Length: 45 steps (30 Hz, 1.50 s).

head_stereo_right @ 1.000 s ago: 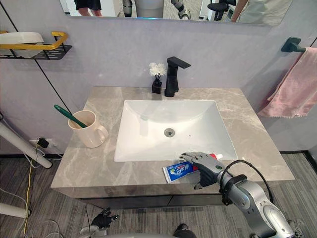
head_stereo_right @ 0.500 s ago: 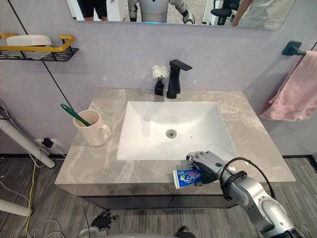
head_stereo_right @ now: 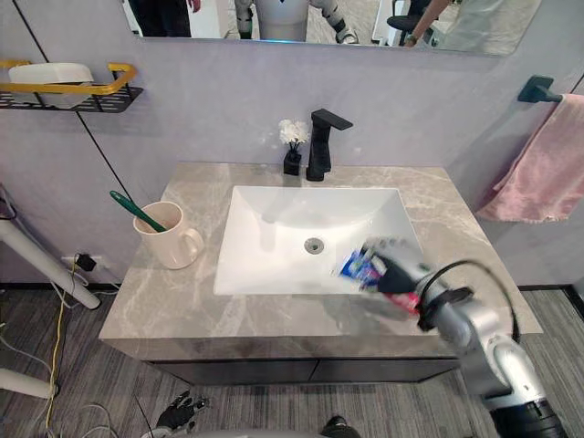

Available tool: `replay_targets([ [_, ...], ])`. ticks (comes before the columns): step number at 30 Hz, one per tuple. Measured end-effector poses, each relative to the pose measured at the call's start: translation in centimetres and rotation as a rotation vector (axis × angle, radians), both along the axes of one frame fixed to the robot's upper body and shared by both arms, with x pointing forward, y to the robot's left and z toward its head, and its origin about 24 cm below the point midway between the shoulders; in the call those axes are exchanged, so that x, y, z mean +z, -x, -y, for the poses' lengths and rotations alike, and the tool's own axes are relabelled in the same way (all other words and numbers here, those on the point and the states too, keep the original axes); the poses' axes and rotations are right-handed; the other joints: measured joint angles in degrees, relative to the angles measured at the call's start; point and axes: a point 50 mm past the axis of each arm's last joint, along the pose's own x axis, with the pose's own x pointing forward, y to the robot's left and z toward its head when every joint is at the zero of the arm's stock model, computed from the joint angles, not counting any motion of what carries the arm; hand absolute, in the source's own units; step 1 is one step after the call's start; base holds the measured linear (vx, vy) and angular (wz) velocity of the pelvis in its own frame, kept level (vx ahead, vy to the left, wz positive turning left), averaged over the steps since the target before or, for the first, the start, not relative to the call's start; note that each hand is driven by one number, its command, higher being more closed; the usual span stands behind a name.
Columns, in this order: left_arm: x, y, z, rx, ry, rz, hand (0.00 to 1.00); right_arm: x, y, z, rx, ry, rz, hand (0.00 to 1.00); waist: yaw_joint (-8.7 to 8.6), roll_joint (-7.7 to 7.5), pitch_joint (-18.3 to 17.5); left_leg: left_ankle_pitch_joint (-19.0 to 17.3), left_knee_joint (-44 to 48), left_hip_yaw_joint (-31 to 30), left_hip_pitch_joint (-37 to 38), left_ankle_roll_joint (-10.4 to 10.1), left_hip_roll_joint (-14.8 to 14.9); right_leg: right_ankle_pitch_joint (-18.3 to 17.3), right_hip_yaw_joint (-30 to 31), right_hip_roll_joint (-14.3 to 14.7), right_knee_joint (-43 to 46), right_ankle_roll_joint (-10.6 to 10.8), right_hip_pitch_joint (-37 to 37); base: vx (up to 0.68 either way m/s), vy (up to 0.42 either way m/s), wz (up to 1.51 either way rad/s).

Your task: Organize washtable

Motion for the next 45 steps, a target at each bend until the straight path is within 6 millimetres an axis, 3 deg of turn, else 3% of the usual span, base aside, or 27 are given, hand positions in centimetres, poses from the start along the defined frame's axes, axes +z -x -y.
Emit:
replay_targets([
  [3,0.0,1.0,-0.7,0.051,-0.010,-0.014,0.00,1.7,-0.2,-0.1,0.005,-0.013,0.078,1.00,0.02,0.63,-0.57,0.52,0.09,-0.10,-0.09,-0.29,-0.04,-0.08,-0.37,0.02,-0.05,0.11,0.03,0.07,0.026,0.07],
  [6,0.0,1.2,-1.0,0.075,-0.021,-0.015,0.00,1.8,-0.1,-0.5,0.021,-0.017,0.085,1.00,0.06,0.73,-0.59,0.53,0.09,-0.29,-0.45,-0.29,-0.14,-0.10,-0.91,0.06,-0.14,0.14,0.05,0.08,0.031,0.10],
  [12,1.0,-0.2,-1.9,0.115,-0.062,0.069,0.00,2.0,0.0,-1.1,0.026,-0.091,0.128,1.00,0.02,0.71,-0.58,0.50,-0.11,-1.19,-0.69,-0.21,-0.48,-0.32,-1.70,-0.03,-0.16,0.46,0.32,0.03,0.022,0.08],
  [15,3.7,-2.2,-4.2,0.191,-0.162,0.246,0.00,3.1,0.6,-1.8,0.042,-0.158,0.216,1.00,0.06,0.83,-0.59,0.29,-0.16,-1.58,-1.01,-0.01,-0.42,-0.55,-2.11,-0.03,-0.19,0.76,0.30,0.03,0.017,0.08],
  [16,6.7,-3.8,-6.2,0.250,-0.257,0.401,0.00,3.8,0.9,-2.0,0.048,-0.210,0.268,1.00,0.28,1.02,-0.73,0.10,-0.14,-1.75,-1.38,0.20,-0.33,-0.68,-2.47,-0.05,-0.19,0.91,0.16,0.04,0.017,0.09],
  [18,8.7,-4.2,-7.5,0.289,-0.325,0.484,0.00,4.2,1.1,-2.3,0.056,-0.237,0.296,1.00,0.49,1.24,-0.87,0.11,-0.09,-1.82,-1.76,0.17,-0.30,-0.70,-2.61,-0.05,-0.19,0.94,-0.15,0.05,0.014,0.06],
  [20,13.1,-4.6,-9.6,0.359,-0.455,0.662,0.00,4.0,1.2,-2.6,0.052,-0.300,0.317,1.00,1.55,2.01,-1.37,0.28,-0.02,-2.06,-1.91,-0.08,-0.29,-0.80,-2.91,-0.05,-0.18,1.03,-0.13,0.08,0.018,0.07],
  [22,16.5,-5.8,-10.0,0.362,-0.520,0.814,0.00,3.9,1.2,-2.9,0.052,-0.334,0.319,1.00,2.41,2.62,-1.78,0.29,-0.02,-2.66,-2.20,-0.08,-0.39,-0.85,-3.43,-0.05,-0.17,1.03,-0.07,0.08,0.016,0.16],
  [23,20.0,-7.0,-9.8,0.347,-0.583,0.972,0.00,3.7,1.1,-3.3,0.055,-0.365,0.317,1.00,3.40,3.29,-2.22,0.31,0.08,-3.18,-2.55,-0.06,-0.53,-0.86,-3.69,-0.16,-0.16,1.03,-0.03,0.07,0.016,0.21],
  [27,27.3,-8.2,-8.0,0.281,-0.774,1.273,0.00,3.9,0.6,-4.9,0.096,-0.437,0.331,1.00,3.97,3.96,-2.69,0.33,0.37,-3.65,-2.58,-0.04,-0.76,-0.86,-4.04,-0.46,-0.13,1.03,0.45,0.06,0.025,0.10],
  [30,30.8,-8.6,-5.7,0.222,-0.827,1.454,0.00,3.6,0.6,-5.9,0.120,-0.479,0.327,1.00,4.25,4.02,-2.82,0.32,0.51,-4.59,-2.33,-0.02,-0.87,-0.99,-4.10,-0.63,-0.13,1.06,1.35,0.03,0.023,0.16],
  [35,33.0,-8.8,-2.2,0.114,-0.747,1.623,0.00,3.5,0.3,-8.3,0.198,-0.543,0.308,1.00,4.69,4.02,-2.82,0.34,0.62,-4.83,-2.27,0.02,-0.79,-1.07,-4.14,-0.55,-0.13,1.13,1.61,0.00,0.004,0.01],
  [45,33.3,-10.6,6.8,-0.231,-0.080,1.807,0.00,3.7,-0.8,-12.2,0.330,-0.601,0.276,1.00,4.47,4.07,-2.84,0.69,0.42,-4.86,-1.57,0.33,-0.81,-1.08,-4.10,-0.51,-0.07,1.15,2.22,0.00,0.000,0.00],
])
